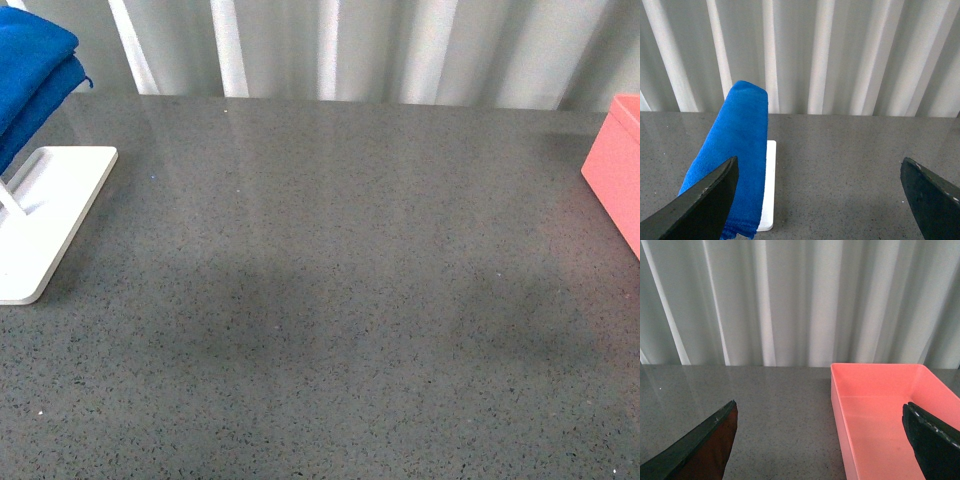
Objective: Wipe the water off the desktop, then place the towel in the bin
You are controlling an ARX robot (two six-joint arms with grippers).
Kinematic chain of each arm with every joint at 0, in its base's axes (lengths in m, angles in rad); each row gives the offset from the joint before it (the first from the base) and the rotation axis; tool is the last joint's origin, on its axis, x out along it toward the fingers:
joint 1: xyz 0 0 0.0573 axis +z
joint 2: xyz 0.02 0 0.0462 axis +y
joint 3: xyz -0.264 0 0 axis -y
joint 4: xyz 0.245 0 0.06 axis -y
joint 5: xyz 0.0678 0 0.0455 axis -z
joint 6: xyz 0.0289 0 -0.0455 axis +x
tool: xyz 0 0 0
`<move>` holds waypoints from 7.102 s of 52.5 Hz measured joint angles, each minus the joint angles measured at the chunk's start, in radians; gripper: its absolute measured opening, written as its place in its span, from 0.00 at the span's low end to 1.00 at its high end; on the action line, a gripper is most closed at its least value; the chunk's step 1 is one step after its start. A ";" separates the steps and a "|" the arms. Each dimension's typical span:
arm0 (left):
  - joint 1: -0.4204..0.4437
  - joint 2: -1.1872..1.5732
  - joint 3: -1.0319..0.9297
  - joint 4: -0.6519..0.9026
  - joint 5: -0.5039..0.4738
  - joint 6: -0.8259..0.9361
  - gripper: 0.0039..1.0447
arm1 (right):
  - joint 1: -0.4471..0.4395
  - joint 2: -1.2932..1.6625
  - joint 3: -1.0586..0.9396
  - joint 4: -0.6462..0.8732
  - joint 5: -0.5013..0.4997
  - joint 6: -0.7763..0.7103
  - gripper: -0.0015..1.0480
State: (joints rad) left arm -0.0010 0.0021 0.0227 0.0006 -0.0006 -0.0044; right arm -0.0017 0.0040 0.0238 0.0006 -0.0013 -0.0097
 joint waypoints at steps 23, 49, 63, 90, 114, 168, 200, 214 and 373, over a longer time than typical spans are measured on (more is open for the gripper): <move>0.000 0.000 0.000 0.000 0.000 0.000 0.94 | 0.000 0.000 0.000 0.000 0.000 0.000 0.93; -0.047 0.185 0.136 -0.281 0.175 -0.062 0.94 | 0.000 0.000 0.000 0.000 -0.003 0.000 0.93; -0.198 0.518 0.385 -0.003 0.092 -0.002 0.94 | 0.000 0.000 0.000 0.000 -0.002 0.000 0.93; -0.059 1.608 1.097 -0.028 0.053 0.247 0.94 | 0.000 0.000 0.000 0.000 -0.001 0.000 0.93; 0.064 1.944 1.337 -0.066 -0.075 0.339 0.94 | 0.000 0.000 0.000 0.000 0.000 0.000 0.93; 0.161 2.033 1.359 -0.050 -0.041 0.315 0.71 | 0.000 0.000 0.000 0.000 0.000 0.000 0.93; 0.175 2.024 1.330 0.001 -0.015 0.340 0.04 | 0.000 0.000 0.000 0.000 0.000 0.000 0.93; 0.189 1.942 1.326 -0.036 0.023 0.352 0.04 | 0.000 0.000 0.000 0.000 0.000 0.000 0.93; -0.494 1.708 1.148 0.417 0.335 -0.398 0.04 | 0.240 1.567 0.524 0.927 -0.554 -0.114 0.48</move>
State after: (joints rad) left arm -0.4946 1.7103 1.1709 0.4179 0.3347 -0.4023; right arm 0.2382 1.5711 0.5476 0.9279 -0.5549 -0.1242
